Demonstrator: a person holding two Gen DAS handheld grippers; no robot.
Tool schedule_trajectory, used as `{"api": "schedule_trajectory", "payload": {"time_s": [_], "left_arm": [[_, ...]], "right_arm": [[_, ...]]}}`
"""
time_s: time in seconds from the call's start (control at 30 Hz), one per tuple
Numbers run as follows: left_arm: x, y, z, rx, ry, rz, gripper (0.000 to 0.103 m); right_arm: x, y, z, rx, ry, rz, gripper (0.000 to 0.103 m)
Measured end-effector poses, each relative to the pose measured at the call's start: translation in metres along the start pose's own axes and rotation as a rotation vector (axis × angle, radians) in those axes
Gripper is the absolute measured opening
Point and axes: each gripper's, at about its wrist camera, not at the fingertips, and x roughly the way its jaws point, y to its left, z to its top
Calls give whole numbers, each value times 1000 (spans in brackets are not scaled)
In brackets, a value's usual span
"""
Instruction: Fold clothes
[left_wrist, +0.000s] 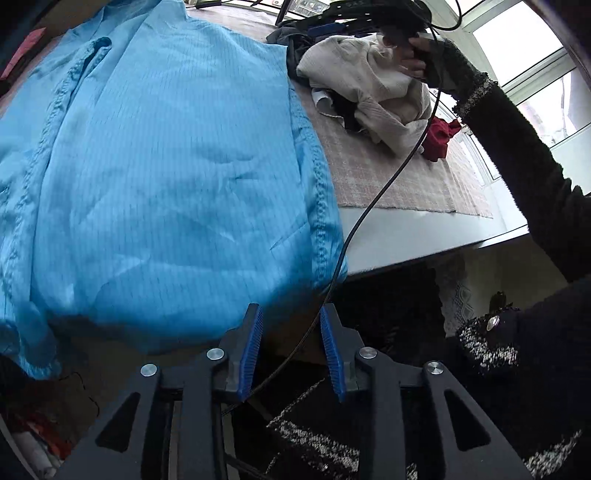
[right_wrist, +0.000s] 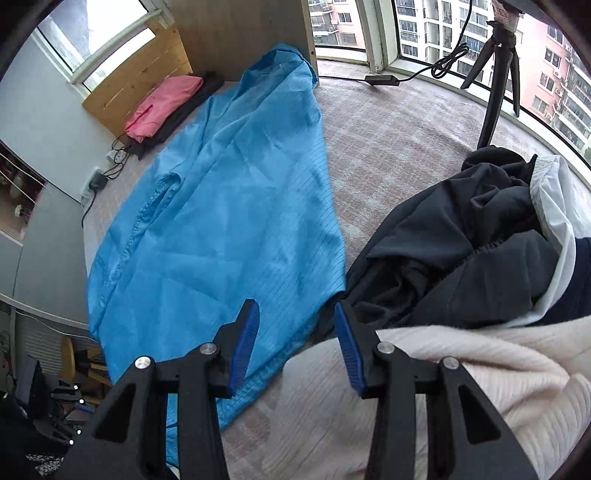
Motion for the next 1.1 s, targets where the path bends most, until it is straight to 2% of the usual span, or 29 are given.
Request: {"api": "schedule_trajectory", "payload": {"time_s": [0.07, 0.13, 0.17, 0.27, 0.37, 0.53, 0.63, 0.73, 0.77, 0.93, 1.0, 1.07, 1.1], "left_arm": [[-12, 30, -29, -80, 2, 41, 38], [-18, 57, -54, -165, 1, 71, 38], [-16, 69, -62, -200, 1, 80, 38], [-5, 88, -71, -239, -40, 89, 38], [7, 96, -69, -253, -56, 47, 38], [11, 79, -64, -170, -87, 27, 38], [9, 70, -64, -127, -86, 13, 38], [8, 64, -65, -91, -91, 15, 38], [7, 64, -66, -85, -94, 12, 38], [2, 61, -67, -63, -112, 3, 38], [4, 58, -67, -46, -110, -14, 42], [10, 51, -64, -18, -104, -19, 42], [13, 48, -62, -4, -101, -21, 42]], "right_arm": [[-29, 18, -24, 35, -31, 77, 42], [-44, 51, -59, 8, -47, 127, 42], [-41, 69, -80, 11, -34, 181, 42], [-8, 95, -115, 41, 13, 195, 42], [26, 121, -149, 73, 60, 205, 42], [82, 163, -206, 125, 139, 222, 42], [86, 167, -204, 150, 115, 266, 32], [92, 173, -201, 135, 118, 262, 7], [88, 172, -200, 141, 111, 268, 5], [59, 167, -200, 169, 63, 296, 3], [45, 163, -203, 178, 41, 289, 3], [49, 153, -209, 226, 60, 274, 3], [58, 150, -211, 232, 88, 238, 3]]}}
